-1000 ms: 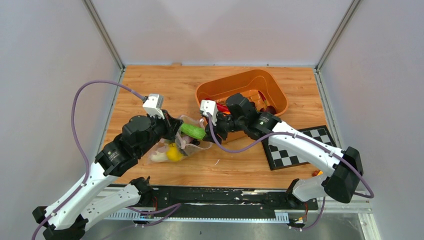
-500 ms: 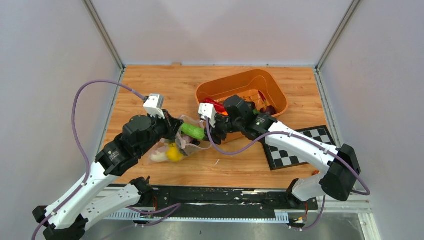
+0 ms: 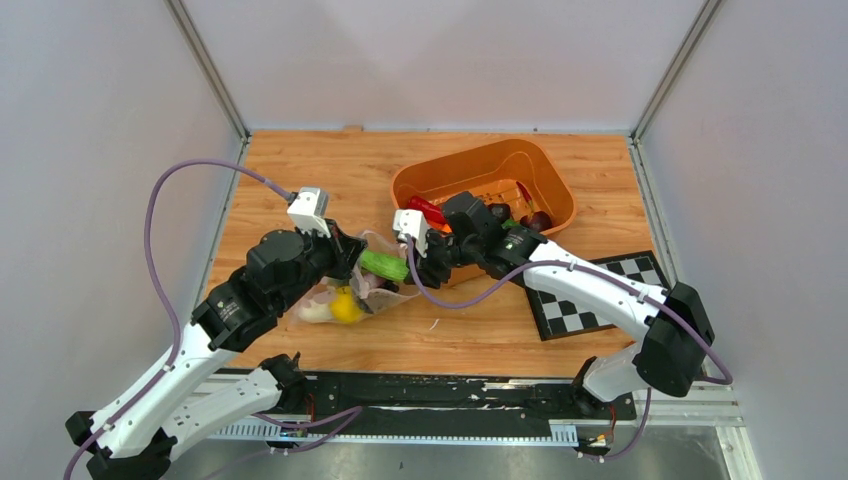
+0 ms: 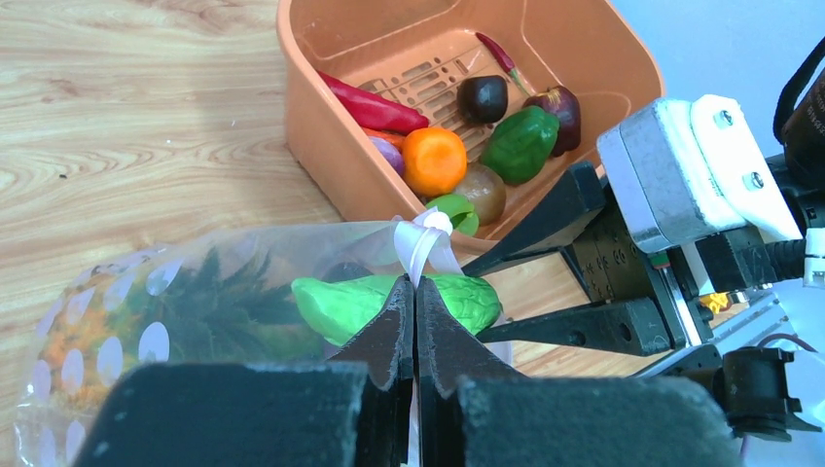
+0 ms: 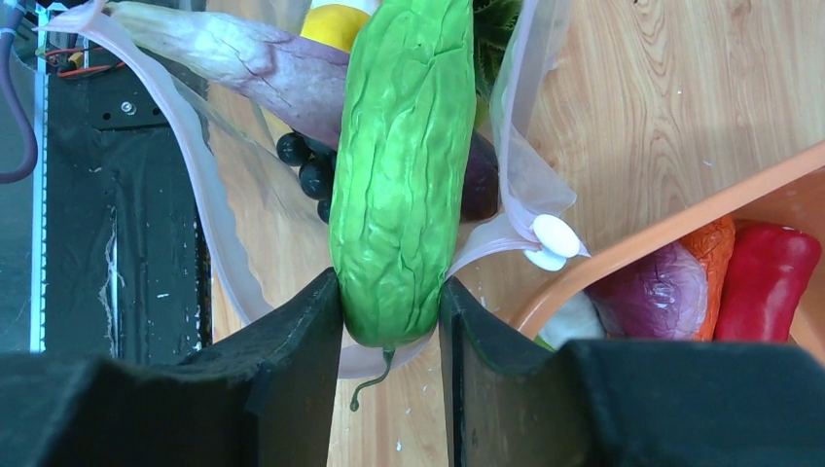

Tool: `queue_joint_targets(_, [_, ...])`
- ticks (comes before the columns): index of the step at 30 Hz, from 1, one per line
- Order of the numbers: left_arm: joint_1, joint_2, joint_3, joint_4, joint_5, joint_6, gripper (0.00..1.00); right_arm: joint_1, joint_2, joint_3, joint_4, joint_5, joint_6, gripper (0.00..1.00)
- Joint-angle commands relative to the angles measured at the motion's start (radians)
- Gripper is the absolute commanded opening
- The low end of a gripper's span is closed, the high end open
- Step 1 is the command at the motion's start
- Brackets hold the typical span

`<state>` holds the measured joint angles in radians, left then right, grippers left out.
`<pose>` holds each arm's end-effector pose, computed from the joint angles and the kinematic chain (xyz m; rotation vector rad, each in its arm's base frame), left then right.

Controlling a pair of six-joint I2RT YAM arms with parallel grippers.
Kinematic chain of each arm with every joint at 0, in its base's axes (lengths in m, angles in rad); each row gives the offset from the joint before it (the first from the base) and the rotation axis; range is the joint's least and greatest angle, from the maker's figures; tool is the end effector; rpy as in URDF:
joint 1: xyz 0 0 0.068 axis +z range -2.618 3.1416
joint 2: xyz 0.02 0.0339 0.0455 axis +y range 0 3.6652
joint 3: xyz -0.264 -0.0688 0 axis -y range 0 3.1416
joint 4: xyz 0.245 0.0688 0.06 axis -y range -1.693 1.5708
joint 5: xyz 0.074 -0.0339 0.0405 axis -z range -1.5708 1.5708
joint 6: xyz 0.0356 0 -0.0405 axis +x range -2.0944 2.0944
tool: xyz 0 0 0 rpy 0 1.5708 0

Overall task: Place the food in the zip-top bag and seal the zipper
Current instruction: Place the fake vegetable in the zipper food storage bag.

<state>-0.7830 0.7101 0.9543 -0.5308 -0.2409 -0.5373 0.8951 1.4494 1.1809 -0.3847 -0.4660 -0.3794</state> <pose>0.1103 -0.0978 0.3724 0.0621 1.9058 -0.6893 0.1903 0.2630 0.3041 -1.5471 1.6476 0.7978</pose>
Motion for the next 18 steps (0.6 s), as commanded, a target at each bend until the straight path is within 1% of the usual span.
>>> queue_joint_targets(1, [-0.001,-0.007,0.008,0.066,-0.003,-0.006,0.01,0.005,-0.046,0.039,0.02,-0.025,0.017,0.21])
queue_joint_targets(6, [-0.001,-0.005,0.006,0.058,0.001,-0.003,0.01,0.01,-0.107,0.044,-0.018,0.044,0.025,0.21])
queue_joint_targets(10, [-0.001,0.004,0.008,0.064,0.011,-0.002,0.01,0.016,-0.129,0.053,-0.042,0.07,0.03,0.22])
queue_joint_targets(18, [-0.001,0.019,0.012,0.07,0.047,0.0,0.01,0.027,-0.056,0.123,-0.093,0.102,0.06,0.25])
